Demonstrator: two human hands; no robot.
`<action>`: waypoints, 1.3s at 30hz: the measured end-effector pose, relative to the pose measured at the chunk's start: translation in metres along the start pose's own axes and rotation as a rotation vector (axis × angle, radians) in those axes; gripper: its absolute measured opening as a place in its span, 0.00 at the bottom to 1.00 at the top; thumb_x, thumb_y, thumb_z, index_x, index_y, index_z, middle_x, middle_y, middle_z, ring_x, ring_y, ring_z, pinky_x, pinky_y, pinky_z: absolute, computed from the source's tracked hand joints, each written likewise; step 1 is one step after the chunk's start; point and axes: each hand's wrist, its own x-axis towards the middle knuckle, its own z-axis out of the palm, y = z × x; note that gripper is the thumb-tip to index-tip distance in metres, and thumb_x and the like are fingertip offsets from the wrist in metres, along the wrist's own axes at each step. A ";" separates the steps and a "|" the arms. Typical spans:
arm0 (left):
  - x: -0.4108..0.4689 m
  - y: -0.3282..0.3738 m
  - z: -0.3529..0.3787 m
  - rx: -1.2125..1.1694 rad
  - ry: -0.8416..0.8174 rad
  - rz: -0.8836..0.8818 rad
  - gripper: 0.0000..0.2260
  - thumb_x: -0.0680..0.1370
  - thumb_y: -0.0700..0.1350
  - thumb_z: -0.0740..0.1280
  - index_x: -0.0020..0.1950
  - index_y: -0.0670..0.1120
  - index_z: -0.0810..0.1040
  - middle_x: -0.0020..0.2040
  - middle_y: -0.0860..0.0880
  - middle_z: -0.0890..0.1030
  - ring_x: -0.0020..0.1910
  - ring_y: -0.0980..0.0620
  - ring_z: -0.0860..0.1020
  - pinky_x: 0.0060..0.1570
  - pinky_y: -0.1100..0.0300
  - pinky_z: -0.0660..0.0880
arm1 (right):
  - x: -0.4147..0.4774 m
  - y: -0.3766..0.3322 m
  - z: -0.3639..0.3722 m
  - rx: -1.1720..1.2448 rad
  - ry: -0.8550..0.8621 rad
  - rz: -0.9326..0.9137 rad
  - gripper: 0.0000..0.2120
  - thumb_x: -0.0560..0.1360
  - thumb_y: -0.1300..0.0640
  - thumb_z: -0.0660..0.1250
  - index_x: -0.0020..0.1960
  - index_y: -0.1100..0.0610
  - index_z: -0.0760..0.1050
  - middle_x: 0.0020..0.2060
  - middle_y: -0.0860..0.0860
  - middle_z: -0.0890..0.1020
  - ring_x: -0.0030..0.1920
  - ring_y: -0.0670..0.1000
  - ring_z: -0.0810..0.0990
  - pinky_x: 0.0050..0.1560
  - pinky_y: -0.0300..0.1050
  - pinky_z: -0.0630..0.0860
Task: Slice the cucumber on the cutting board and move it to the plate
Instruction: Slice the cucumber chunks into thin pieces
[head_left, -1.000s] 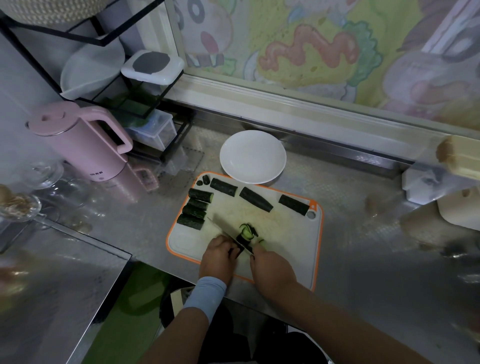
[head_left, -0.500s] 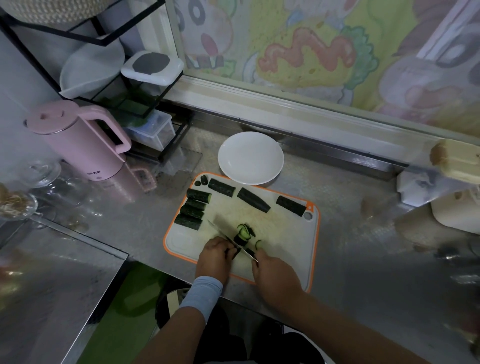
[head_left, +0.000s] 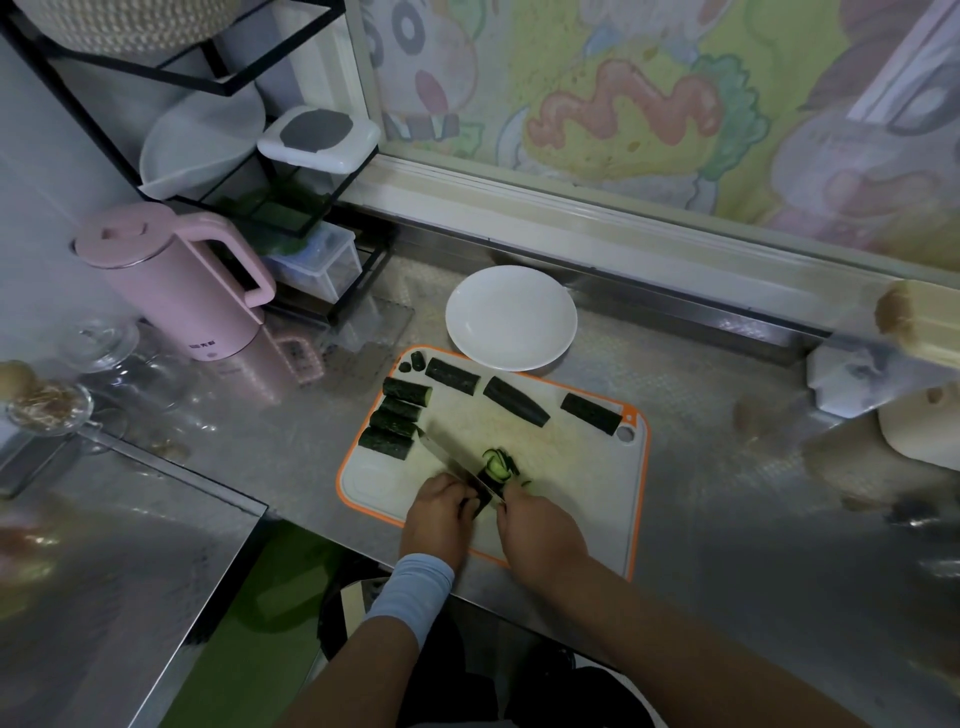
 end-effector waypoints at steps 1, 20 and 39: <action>0.000 0.001 0.000 -0.001 -0.002 -0.010 0.02 0.73 0.41 0.71 0.42 0.45 0.83 0.42 0.48 0.79 0.44 0.48 0.75 0.43 0.60 0.72 | 0.000 0.000 -0.003 0.009 -0.002 -0.005 0.19 0.82 0.52 0.53 0.69 0.62 0.64 0.47 0.56 0.81 0.45 0.55 0.80 0.38 0.46 0.71; 0.003 -0.001 -0.004 -0.001 -0.044 -0.051 0.02 0.72 0.41 0.70 0.40 0.45 0.82 0.43 0.48 0.80 0.44 0.49 0.76 0.45 0.61 0.72 | -0.043 0.005 -0.012 0.045 0.041 0.055 0.14 0.82 0.47 0.51 0.60 0.55 0.67 0.44 0.54 0.81 0.43 0.56 0.80 0.40 0.49 0.72; 0.004 -0.005 0.000 -0.025 -0.040 -0.061 0.02 0.71 0.41 0.72 0.39 0.46 0.83 0.40 0.48 0.79 0.40 0.50 0.77 0.41 0.59 0.74 | -0.009 -0.007 -0.004 0.029 0.024 0.023 0.22 0.83 0.52 0.52 0.72 0.62 0.59 0.48 0.57 0.81 0.46 0.56 0.81 0.40 0.47 0.70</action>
